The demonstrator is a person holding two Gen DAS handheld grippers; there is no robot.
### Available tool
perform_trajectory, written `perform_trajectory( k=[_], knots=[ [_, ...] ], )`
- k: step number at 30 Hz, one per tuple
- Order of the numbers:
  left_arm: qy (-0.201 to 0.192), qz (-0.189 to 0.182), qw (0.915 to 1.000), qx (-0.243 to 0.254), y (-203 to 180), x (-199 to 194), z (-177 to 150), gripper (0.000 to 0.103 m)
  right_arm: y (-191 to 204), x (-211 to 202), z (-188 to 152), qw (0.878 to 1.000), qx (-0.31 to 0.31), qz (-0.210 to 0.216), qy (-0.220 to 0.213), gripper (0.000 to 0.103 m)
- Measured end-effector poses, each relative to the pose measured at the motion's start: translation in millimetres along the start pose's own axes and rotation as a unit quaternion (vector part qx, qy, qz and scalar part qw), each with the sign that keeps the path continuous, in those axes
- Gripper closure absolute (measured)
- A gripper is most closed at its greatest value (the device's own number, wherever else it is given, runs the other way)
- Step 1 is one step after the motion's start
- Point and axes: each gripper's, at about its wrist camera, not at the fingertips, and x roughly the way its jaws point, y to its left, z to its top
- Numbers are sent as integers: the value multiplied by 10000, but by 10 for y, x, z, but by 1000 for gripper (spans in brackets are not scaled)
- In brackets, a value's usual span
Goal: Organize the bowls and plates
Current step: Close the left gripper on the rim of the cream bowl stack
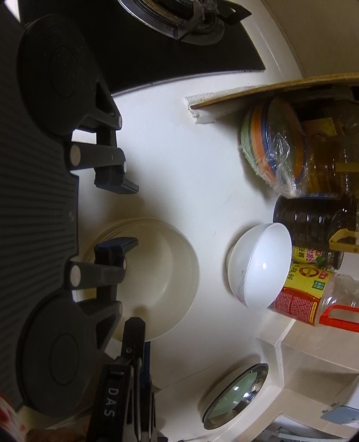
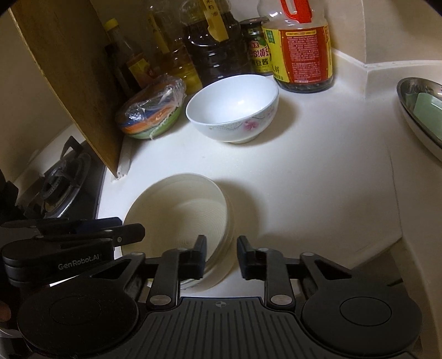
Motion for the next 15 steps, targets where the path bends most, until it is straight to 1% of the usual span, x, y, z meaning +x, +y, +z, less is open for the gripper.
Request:
perform_trajectory(
  k=[1,8,11,15],
  knots=[
    [11,-31,10000,9,2,7,9,75,11,7,2,10000,-12,-20,6,82],
    [114,-218,9995,179,-41,54,25,87,69,22,8,9998,-82,-190,-10,85],
    [102,-207,9995,234,-55,59,14,88,85,31,4,9997,-81,-231,-17,85],
    [86,-282,9993,239,-46,42,31,88,96,20,13,9995,-36,-307,-67,87]
  ],
)
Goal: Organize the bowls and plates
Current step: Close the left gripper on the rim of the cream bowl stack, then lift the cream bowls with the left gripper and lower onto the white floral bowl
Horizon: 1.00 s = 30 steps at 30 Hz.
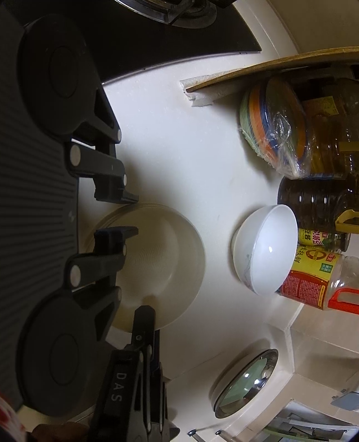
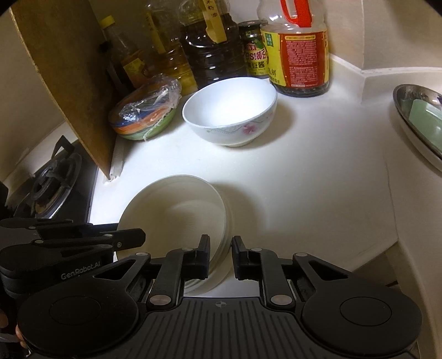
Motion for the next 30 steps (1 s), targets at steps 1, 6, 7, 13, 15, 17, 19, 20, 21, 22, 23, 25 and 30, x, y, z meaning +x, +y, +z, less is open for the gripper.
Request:
perform_trajectory(
  k=[1,6,7,13,15,17,19,20,21,22,23,25,30],
  knots=[
    [-21,-8,10000,15,-5,-11,13,88,3,-9,7,10000,0,-18,-22,87],
    [-165,-49,9998,71,-35,-71,93,88,-2,-50,60,9999,44,-76,-99,88],
    [-197,-54,9998,89,-42,-83,110,88,-5,-59,70,9999,47,-85,-118,88],
    [-409,-82,9990,173,-95,-141,249,88,-60,-135,184,9996,98,-97,-243,88],
    [-477,-86,9986,198,-114,-147,307,88,-72,-169,244,9994,91,-116,-319,88],
    [-547,-70,9982,227,-136,-155,371,88,-88,-205,305,9991,70,-119,-389,88],
    [-621,-66,9977,251,-160,-164,443,88,-101,-231,383,9989,47,-137,-456,88],
    [-659,-63,9975,263,-169,-168,482,88,-109,-243,422,9987,44,-140,-493,88],
    [-696,-61,9972,276,-178,-170,520,88,-118,-254,465,9985,35,-144,-523,88],
    [-726,-63,9969,281,-183,-169,560,88,-128,-262,500,9984,31,-146,-540,88],
    [-750,-68,9968,272,-182,-169,598,88,-139,-270,538,9984,29,-140,-555,88],
    [-823,-87,9962,253,-180,-174,672,88,-160,-278,616,9982,40,-122,-585,88],
    [-981,-60,9948,272,-195,-155,856,88,-208,-280,816,9977,71,-77,-669,88]
  ],
)
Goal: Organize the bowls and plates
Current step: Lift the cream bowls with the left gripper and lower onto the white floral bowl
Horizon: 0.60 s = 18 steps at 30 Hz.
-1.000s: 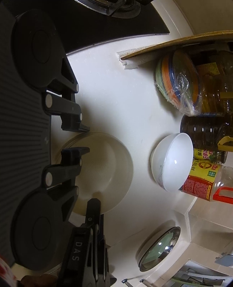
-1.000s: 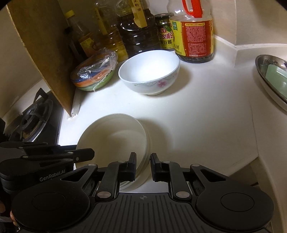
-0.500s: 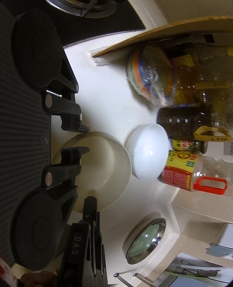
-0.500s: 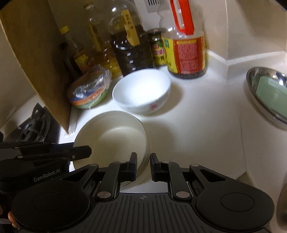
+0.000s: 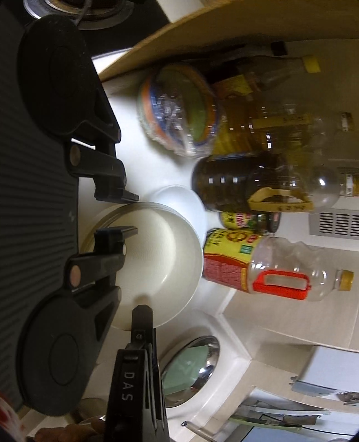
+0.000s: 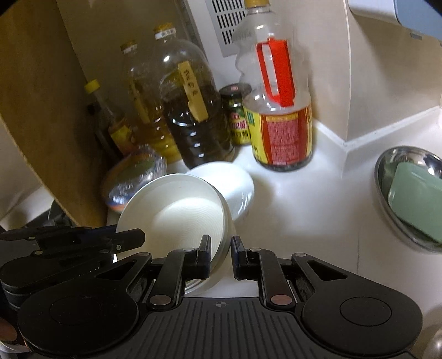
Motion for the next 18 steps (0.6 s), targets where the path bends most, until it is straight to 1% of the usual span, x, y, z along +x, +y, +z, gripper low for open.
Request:
perform_trajectory(
  k=[6,10,18],
  knots=[
    [-146,26,9999,-35,31,135,243,88,-39,89,264,9999,-28,-26,-111,88],
    [-186,29,9998,-57,58,254,404,88,-106,195,448,9999,51,2,-97,88],
    [-13,23,9998,-203,130,548,576,88,-267,510,674,9995,234,54,213,88]
  ],
)
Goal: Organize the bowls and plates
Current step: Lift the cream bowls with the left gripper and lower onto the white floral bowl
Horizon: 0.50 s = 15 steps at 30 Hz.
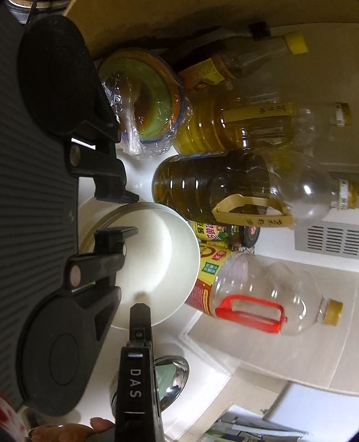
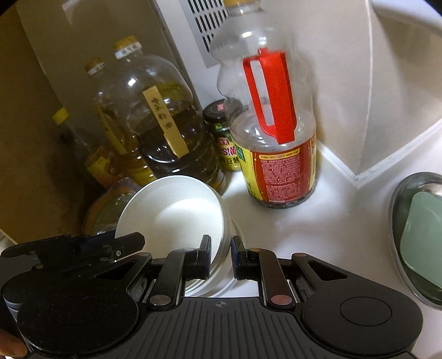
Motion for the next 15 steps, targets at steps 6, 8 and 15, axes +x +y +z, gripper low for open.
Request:
perform_trajectory(
  k=[6,8,15],
  knots=[
    [229,-3,9997,-112,54,171,-5,88,-74,155,57,9996,110,25,240,88],
    [261,9,9996,-122,59,200,-14,88,-91,198,67,9994,140,32,308,88],
    [319,54,9994,-157,85,255,-9,88,-116,296,88,9986,174,76,490,88]
  ],
)
